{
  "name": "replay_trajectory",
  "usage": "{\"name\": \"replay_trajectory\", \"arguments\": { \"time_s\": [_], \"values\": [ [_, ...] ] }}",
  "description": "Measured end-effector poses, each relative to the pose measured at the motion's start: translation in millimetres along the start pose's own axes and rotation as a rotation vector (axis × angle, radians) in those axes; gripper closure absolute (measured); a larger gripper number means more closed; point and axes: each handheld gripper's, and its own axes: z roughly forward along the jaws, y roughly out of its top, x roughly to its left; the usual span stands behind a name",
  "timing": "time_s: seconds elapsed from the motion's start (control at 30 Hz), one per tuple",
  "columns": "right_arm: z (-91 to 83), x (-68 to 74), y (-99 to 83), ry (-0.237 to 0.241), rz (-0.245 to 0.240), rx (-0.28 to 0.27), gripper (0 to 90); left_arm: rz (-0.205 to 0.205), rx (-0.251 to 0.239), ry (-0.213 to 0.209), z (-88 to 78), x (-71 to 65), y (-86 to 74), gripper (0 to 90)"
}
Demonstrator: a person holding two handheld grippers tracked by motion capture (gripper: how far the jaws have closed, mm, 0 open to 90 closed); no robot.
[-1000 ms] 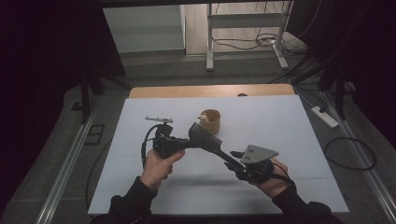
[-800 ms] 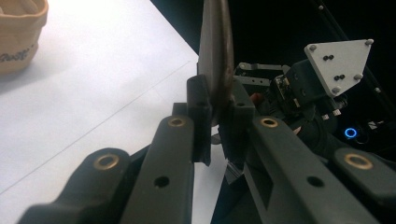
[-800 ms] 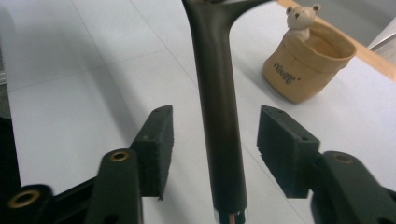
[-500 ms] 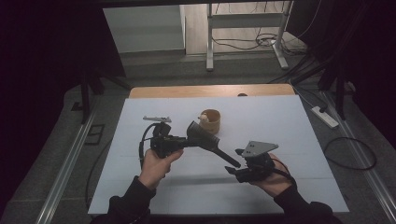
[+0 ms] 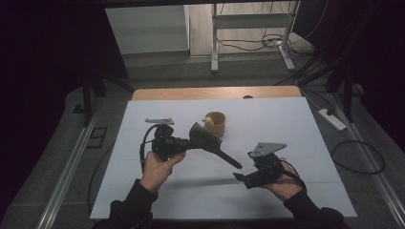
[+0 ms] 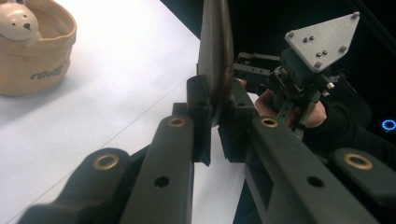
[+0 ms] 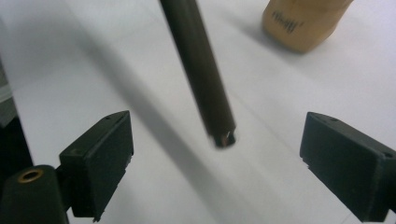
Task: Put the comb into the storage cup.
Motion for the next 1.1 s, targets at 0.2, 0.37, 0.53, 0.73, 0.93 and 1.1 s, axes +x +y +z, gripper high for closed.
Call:
{"name": "replay_trajectory", "arguments": {
  "time_s": [0.2,0.37,0.53,0.73,0.93,1.1],
  "values": [
    [2.0,-0.5,-4.8,0.015,-0.004,0.035,3.1,0.010,0.001,0.017,-3.4,-1.0,1.8,82.8],
    [0.4,-2.2,-8.3,0.013,0.000,0.044,0.1,0.018,-0.003,0.028,-7.7,-0.5,3.9,82.8],
    [-3.3,-5.1,-13.1,-0.001,0.014,0.044,0.0,0.025,-0.002,0.044,-10.8,1.5,6.8,82.8],
    [-7.0,-9.0,-19.3,-0.023,0.025,0.047,0.0,0.040,0.005,0.066,-14.8,0.1,13.6,82.8],
    [-11.6,-12.0,-25.0,-0.040,0.032,0.044,0.0,0.053,0.006,0.084,-20.0,-0.4,21.6,82.8],
    [-18.1,-16.8,-31.3,-0.059,0.066,0.044,0.0,0.057,0.009,0.098,-23.2,-0.3,28.7,82.8]
  ]
}}
